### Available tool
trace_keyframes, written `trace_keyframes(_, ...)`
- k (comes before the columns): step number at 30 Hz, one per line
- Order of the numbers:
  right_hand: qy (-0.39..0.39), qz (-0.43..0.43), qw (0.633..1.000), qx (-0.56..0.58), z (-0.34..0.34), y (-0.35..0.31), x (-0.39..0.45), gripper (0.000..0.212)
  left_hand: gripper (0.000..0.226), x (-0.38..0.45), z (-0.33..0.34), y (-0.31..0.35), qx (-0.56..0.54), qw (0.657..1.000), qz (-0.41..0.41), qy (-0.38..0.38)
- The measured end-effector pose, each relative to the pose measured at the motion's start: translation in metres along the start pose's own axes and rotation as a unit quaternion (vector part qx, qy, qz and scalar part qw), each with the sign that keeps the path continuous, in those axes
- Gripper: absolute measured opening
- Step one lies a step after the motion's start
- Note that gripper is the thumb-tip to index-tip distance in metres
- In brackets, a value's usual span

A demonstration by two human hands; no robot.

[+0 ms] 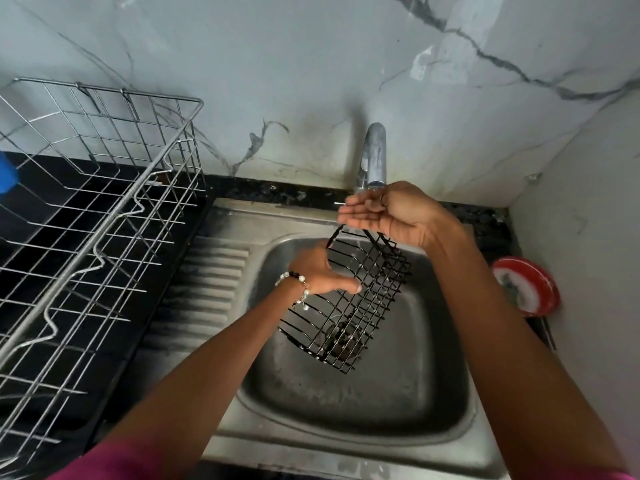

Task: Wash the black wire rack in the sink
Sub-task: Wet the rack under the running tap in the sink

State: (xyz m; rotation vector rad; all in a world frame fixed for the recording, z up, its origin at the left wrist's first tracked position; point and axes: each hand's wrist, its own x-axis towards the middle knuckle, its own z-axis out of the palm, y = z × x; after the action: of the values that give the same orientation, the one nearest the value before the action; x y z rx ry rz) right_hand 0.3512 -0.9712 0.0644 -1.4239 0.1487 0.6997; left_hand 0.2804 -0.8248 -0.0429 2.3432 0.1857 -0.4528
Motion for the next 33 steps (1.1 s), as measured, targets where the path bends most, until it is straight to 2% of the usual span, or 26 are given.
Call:
trace_keyframes(3, 0.059, -0.008, 0.998, -0.015, -0.002, 0.001, 0.007, 0.023, 0.120, 0.003, 0.002, 0.000, 0.023, 1.000, 0.003, -0.015)
trace_keyframes(6, 0.040, 0.006, 0.999, 0.003, -0.003, 0.005, 0.009, 0.026, 0.112, 0.004, 0.000, 0.000, 0.022, 0.999, 0.017, -0.016)
trace_keyframes(9, 0.085, -0.003, 0.996, 0.019, -0.008, 0.005, 0.010, 0.027, 0.125, 0.005, 0.000, -0.001, 0.010, 1.000, 0.015, -0.017)
trace_keyframes(12, 0.062, 0.001, 0.998, 0.032, -0.009, 0.005, 0.008, 0.028, 0.130, 0.007, -0.003, -0.001, 0.013, 1.000, 0.013, -0.009)
trace_keyframes(15, 0.076, 0.001, 0.997, 0.025, -0.007, 0.004, 0.010, 0.030, 0.128, 0.007, -0.006, 0.000, 0.024, 1.000, 0.018, -0.004)
trace_keyframes(18, 0.043, 0.016, 0.999, 0.024, -0.002, 0.004, 0.010, 0.031, 0.129, 0.007, -0.007, 0.000, 0.039, 0.999, 0.027, -0.003)
trace_keyframes(22, 0.076, 0.016, 0.997, 0.004, -0.001, 0.002, 0.015, 0.028, 0.128, 0.006, -0.007, -0.001, 0.051, 0.998, 0.025, 0.000)
trace_keyframes(24, 0.063, 0.015, 0.997, 0.038, -0.002, 0.002, 0.015, 0.028, 0.129, 0.005, -0.009, -0.002, 0.054, 0.998, 0.022, 0.009)
trace_keyframes(26, 0.085, 0.001, 0.993, 0.080, -0.004, 0.001, 0.016, 0.029, 0.126, 0.001, -0.012, -0.003, 0.066, 0.997, 0.021, 0.023)
trace_keyframes(30, 0.062, 0.018, 0.994, 0.085, -0.002, 0.002, 0.017, 0.033, 0.117, -0.004, -0.017, -0.008, 0.092, 0.994, 0.022, 0.052)
trace_keyframes(33, 0.079, 0.016, 0.992, 0.093, -0.001, 0.004, 0.020, 0.033, 0.111, -0.005, -0.016, -0.012, 0.091, 0.993, 0.022, 0.067)
